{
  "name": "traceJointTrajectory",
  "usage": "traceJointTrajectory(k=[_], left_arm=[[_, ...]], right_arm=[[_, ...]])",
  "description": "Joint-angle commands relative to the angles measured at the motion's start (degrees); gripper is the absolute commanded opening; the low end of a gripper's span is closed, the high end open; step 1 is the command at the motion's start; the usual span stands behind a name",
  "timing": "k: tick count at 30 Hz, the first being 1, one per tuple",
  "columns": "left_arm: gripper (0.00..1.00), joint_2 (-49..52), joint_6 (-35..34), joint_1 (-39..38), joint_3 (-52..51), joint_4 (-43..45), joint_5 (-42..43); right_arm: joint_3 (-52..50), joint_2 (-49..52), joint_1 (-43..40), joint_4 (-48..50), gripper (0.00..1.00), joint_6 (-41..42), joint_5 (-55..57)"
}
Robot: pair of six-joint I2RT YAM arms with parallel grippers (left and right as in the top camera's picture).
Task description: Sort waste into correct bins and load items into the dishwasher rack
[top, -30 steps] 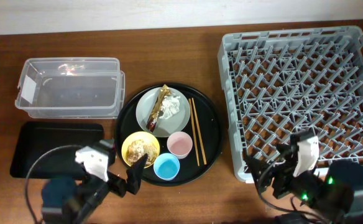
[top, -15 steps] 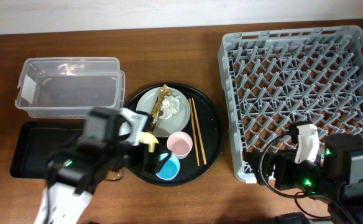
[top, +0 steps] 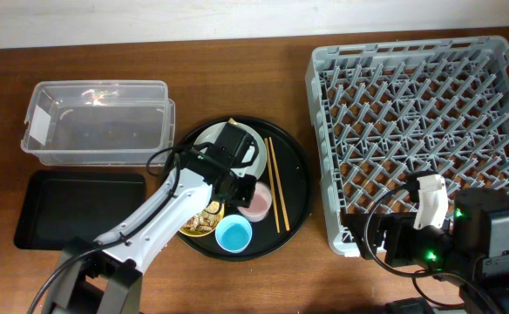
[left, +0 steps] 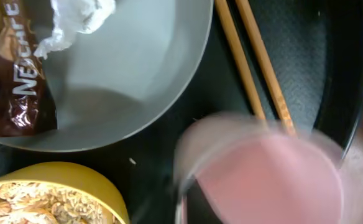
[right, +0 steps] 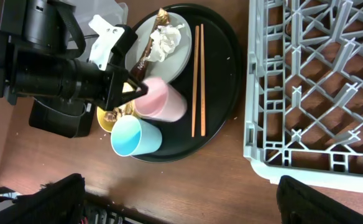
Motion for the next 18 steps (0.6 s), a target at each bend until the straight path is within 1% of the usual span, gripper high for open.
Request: traceJointTrajectory(k=[1, 2, 3, 4, 5, 6, 7, 8, 10, 12, 13, 15, 17, 18], left_arm=[[0.0, -0.57, 0.39, -0.04, 1.77, -1.77, 2.19], [0.0, -1.4, 0.42, -0.04, 3.21, -3.5, 3.06], [0.0, -4.9, 0.46, 0.28, 8.17, -7.5, 6.32], [0.0, -7.74, 2.84, 2.08, 10.62, -8.07, 18.56], [0.0, -9.11, 4.92, 3.54, 11.23, -7.34, 28.09], [0.0, -10.01, 7.08, 4.83, 11.34, -6.32, 36.79], [0.0, -10.73, 9.92, 6.34, 11.34, -5.51, 46.38], [0.0, -10.91, 11.63, 7.43, 11.34, -5.27, 52.61], [0.0, -10.88, 14.53, 8.79, 11.32, -5.2, 63.52], [0.0, -10.88, 16.41, 9.07, 11.32, -5.01, 71.21], [0.0, -10.88, 16.41, 9.07, 11.32, -4.83, 72.96], [0.0, -10.91, 16.39, 9.07, 11.32, -4.81, 73.85], [0.0, -10.88, 16.41, 9.07, 11.32, -4.68, 77.77], [0.0, -10.88, 16.41, 9.07, 11.32, -4.31, 79.56]], right_arm=[[1.03, -0.04, -0.33, -0.07, 0.99, 0.35, 0.7], [1.03, -0.04, -0.33, 0.0, 0.98, 0.37, 0.68], [1.03, -0.07, -0.33, -0.02, 0.99, 0.33, 0.68], [1.03, -0.07, -0.33, 0.04, 0.98, 0.04, 0.44], [1.03, -0.04, -0.33, 0.17, 0.99, -1.27, -0.74], [1.03, -0.04, -0.33, 0.76, 0.99, -5.57, -5.33], [1.03, 0.13, -0.33, 1.38, 0.99, -12.17, -13.4], [1.03, 0.37, -0.33, 1.68, 0.99, -15.17, -18.34], [1.03, 1.46, -0.33, 2.01, 1.0, -15.89, -23.1], [1.03, 2.99, -0.33, 3.13, 0.99, -15.87, -25.73], [1.03, 3.8, -0.33, 4.2, 0.97, -15.85, -27.1], [1.03, 5.16, -0.33, 7.61, 0.96, -15.8, -29.64], [1.03, 6.54, -0.33, 11.41, 0.96, -15.19, -30.71], [1.03, 7.02, -0.33, 12.61, 0.96, -15.21, -33.16]])
